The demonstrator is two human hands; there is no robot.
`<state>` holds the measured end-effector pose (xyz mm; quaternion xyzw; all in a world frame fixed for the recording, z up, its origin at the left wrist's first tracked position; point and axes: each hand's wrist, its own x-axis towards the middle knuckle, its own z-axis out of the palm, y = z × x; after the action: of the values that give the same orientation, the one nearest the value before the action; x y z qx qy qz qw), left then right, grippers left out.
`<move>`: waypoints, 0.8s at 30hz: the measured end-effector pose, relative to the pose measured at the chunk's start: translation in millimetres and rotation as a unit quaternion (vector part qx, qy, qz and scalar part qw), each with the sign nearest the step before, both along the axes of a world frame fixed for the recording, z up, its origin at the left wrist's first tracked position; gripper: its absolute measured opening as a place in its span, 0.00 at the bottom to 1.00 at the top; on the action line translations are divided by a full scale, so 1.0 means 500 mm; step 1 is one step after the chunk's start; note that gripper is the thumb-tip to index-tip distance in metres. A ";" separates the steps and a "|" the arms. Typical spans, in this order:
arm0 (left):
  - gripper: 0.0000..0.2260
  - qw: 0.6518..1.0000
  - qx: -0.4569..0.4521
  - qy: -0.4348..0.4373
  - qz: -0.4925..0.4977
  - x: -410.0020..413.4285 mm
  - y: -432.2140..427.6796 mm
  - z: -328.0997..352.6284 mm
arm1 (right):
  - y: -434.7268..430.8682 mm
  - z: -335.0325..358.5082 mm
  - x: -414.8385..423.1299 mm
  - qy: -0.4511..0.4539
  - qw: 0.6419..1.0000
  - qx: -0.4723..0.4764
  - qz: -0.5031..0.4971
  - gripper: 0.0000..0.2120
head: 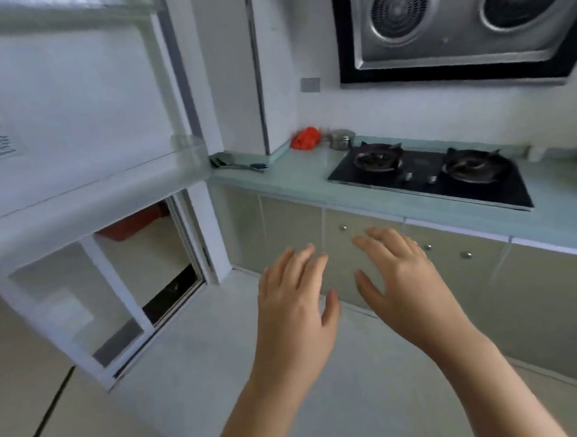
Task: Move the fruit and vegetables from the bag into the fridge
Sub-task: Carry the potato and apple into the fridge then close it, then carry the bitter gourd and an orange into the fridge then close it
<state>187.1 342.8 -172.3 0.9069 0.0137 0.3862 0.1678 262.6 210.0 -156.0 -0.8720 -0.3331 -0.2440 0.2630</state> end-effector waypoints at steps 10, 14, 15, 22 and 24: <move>0.17 0.969 -0.004 0.011 -0.246 0.260 -0.506 -0.013 | -0.547 -0.014 0.109 0.023 0.972 -0.023 -0.231 0.20; 0.18 0.942 -0.014 0.002 -0.334 0.310 -0.667 -0.009 | -0.729 -0.014 0.087 0.037 0.936 -0.014 -0.349 0.21; 0.18 0.934 -0.016 -0.001 -0.358 0.320 -0.705 -0.009 | -0.768 -0.016 0.079 0.042 0.925 -0.011 -0.377 0.22; 0.18 0.862 0.003 0.021 -0.506 0.389 -0.944 -0.050 | -0.969 -0.039 0.051 0.066 0.843 0.036 -0.533 0.21; 0.18 0.848 0.002 0.020 -0.529 0.430 -1.001 -0.056 | -1.012 -0.041 0.070 0.061 0.823 0.033 -0.564 0.21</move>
<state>402.2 -157.6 -200.5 0.7847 -0.4658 0.2207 0.3443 297.3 -296.1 -176.5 -0.9114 0.2420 -0.3073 0.1281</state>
